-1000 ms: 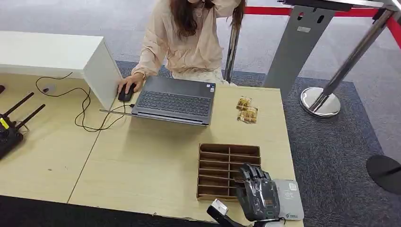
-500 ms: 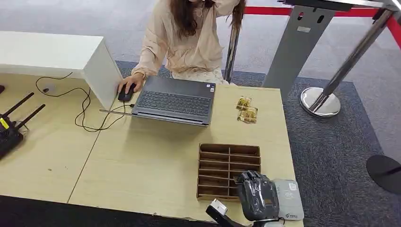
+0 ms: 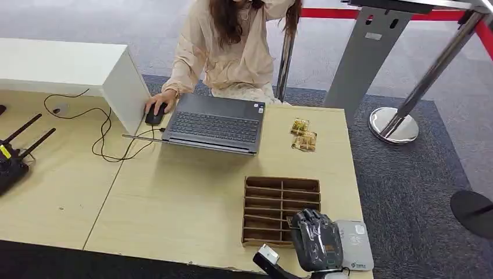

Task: Pass the card to the sensor for recognition and then transmit it.

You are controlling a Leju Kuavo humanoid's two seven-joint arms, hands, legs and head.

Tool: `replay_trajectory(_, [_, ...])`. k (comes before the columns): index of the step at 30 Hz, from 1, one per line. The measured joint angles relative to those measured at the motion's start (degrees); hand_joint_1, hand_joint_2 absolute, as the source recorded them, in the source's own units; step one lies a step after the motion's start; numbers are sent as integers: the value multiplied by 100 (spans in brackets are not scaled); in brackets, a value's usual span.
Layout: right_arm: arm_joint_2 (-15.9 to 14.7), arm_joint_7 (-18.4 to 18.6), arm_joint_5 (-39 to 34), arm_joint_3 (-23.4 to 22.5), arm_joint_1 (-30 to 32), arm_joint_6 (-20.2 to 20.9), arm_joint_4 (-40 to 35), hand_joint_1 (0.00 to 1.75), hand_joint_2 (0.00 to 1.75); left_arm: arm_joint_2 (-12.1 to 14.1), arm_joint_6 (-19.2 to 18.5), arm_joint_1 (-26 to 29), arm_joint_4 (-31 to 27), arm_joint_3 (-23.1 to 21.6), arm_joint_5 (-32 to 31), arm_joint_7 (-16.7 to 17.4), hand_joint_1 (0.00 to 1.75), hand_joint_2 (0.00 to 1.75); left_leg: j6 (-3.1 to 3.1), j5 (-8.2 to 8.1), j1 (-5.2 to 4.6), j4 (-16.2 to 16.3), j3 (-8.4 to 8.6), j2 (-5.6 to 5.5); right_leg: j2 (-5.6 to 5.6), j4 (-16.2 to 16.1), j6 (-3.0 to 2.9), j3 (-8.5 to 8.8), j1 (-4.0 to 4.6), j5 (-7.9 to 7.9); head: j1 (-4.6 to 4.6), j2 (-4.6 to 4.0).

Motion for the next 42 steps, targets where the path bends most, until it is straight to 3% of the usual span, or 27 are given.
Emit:
replay_trajectory(12, [0,2,65,-4,1,-168,7,148,175,0,11,0,2,0,-2,-15,0,0,0,0,0,0,0,0,0,0,0,0,0,0,0,0])
replay_trajectory(21, [-2,0,247,-57,3,-179,-109,159,175,0,20,0,2,0,7,-13,0,0,0,0,0,0,0,0,0,0,0,0,0,0,0,0])
replay_trajectory(25, [-2,0,166,-94,59,-203,-203,157,175,2,-85,0,2,0,13,267,0,0,0,0,0,0,0,0,0,0,0,0,0,0,0,0])
replay_trajectory(42, [-20,0,588,-218,149,-195,-767,152,175,9,-118,-2,2,0,26,343,0,0,0,0,0,0,0,0,0,0,0,0,0,0,0,0])
